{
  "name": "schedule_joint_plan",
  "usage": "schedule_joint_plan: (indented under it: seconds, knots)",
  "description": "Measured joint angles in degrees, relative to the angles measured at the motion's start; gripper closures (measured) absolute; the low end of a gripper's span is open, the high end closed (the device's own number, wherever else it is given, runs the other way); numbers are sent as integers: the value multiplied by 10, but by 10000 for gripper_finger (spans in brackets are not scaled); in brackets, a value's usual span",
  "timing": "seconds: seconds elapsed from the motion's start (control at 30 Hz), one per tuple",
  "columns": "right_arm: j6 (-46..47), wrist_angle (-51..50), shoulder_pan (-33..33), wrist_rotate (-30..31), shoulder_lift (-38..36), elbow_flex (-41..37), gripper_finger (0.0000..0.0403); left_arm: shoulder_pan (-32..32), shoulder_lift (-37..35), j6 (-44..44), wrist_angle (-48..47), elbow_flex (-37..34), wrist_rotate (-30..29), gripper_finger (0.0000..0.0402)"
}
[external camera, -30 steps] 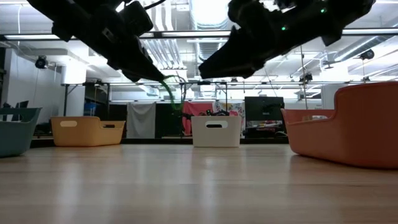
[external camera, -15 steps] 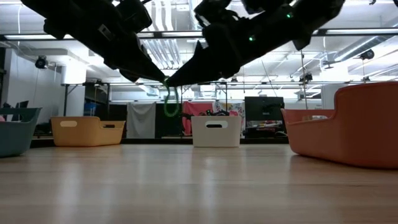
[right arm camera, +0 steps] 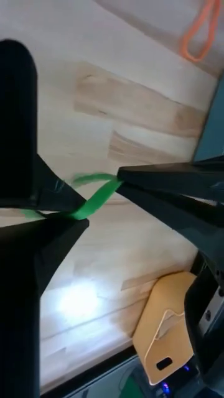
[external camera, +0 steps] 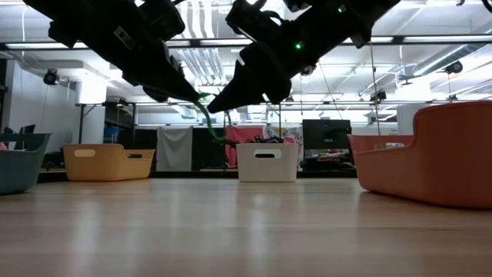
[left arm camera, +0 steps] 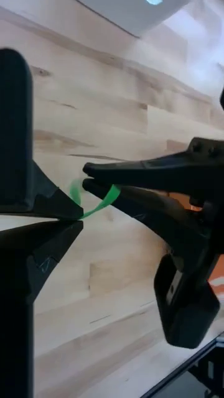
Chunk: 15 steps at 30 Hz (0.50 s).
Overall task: Sort rubber bands into baskets
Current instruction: Put the green rubber band into the white bin
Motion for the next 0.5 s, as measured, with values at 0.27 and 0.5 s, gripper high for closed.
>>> schedule_joint_plan:
  seconds: [0.27, 0.5]
  knots:
    - [-17, -40, -2, -2, 0, 14, 394, 0, -1, -5, -8, 0, 24, 346]
    - [-38, -90, -17, -1, -13, 15, 394, 1, -4, 4, -48, 2, -81, 234]
